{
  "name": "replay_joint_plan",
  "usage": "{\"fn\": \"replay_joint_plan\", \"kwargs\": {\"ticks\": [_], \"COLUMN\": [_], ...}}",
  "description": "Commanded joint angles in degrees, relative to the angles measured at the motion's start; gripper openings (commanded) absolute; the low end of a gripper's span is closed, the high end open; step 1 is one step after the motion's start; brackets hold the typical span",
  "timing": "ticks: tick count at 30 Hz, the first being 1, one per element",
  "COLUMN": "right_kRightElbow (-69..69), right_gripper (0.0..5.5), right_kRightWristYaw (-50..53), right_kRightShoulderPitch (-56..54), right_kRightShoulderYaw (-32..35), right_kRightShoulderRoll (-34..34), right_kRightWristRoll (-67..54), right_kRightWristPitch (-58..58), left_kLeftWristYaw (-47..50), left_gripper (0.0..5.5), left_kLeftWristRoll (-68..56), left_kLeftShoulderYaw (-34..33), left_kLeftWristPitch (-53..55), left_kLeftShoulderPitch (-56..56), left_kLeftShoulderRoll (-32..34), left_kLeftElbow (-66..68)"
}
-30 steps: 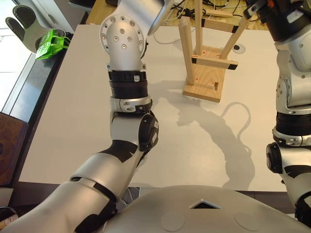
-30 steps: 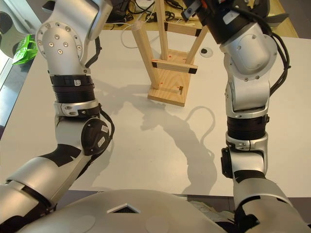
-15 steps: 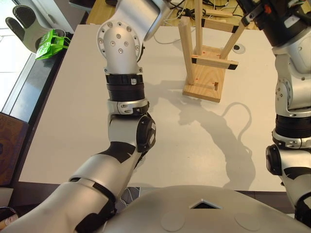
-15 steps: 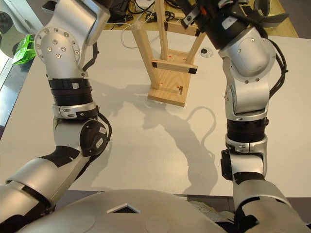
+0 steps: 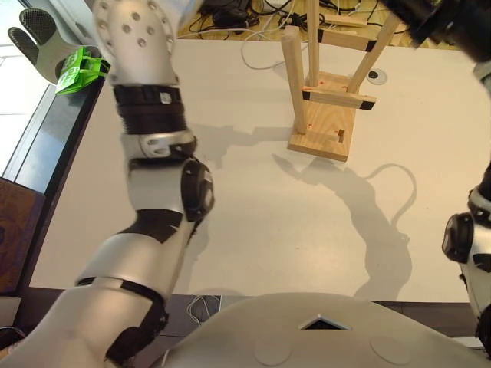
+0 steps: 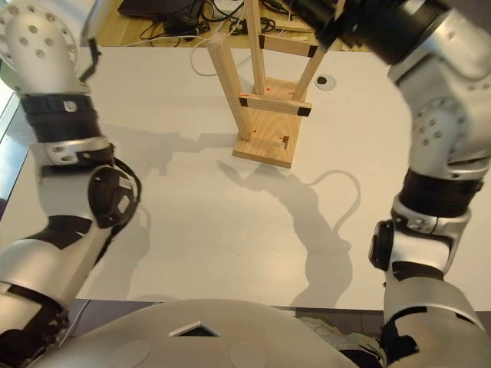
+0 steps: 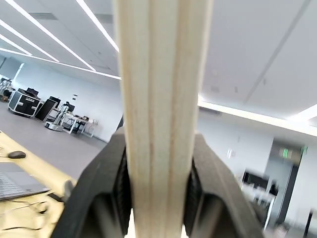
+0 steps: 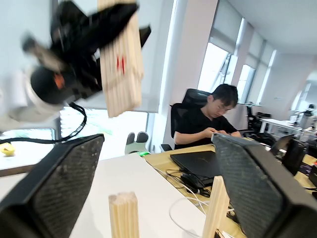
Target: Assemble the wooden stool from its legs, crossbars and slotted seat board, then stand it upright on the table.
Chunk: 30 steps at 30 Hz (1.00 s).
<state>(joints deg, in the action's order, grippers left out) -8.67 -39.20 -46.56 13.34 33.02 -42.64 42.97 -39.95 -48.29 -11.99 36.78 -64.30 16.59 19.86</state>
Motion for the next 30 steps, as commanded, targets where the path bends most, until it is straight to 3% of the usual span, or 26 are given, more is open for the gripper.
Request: {"fn": "replay_joint_plan", "kwargs": {"ticks": [1,7,15,30], "right_kRightElbow": [6.58,8.64,8.7,6.48], "right_gripper": [3.99,3.99,3.99,1.25], "right_kRightWristYaw": [-1.9,-2.01,-3.12,-2.01], "right_kRightShoulderPitch": [-11.21,-16.63,-16.65,-15.07], "right_kRightShoulderYaw": [5.27,2.86,-1.04,-3.58], "right_kRightShoulderRoll": [3.47,1.27,-1.65,-5.62], "right_kRightWristRoll": [-13.13,-18.95,-17.26,-17.81], "right_kRightWristPitch": [12.99,19.31,17.45,18.64], "left_kLeftWristYaw": [-20.97,-38.29,-43.15,-44.33], "left_gripper": [1.02,1.02,1.02,1.02], "left_kLeftWristRoll": [9.74,19.16,22.92,23.21], "left_kLeftShoulderYaw": [10.94,21.38,23.14,23.78], "left_kLeftWristPitch": [-1.69,-6.13,-8.23,-5.37], "left_kLeftShoulderPitch": [-2.74,-1.11,-0.33,2.7], "left_kLeftShoulderRoll": [11.12,15.86,14.4,13.44], "left_kLeftElbow": [3.46,2.63,2.04,-3.36]}}
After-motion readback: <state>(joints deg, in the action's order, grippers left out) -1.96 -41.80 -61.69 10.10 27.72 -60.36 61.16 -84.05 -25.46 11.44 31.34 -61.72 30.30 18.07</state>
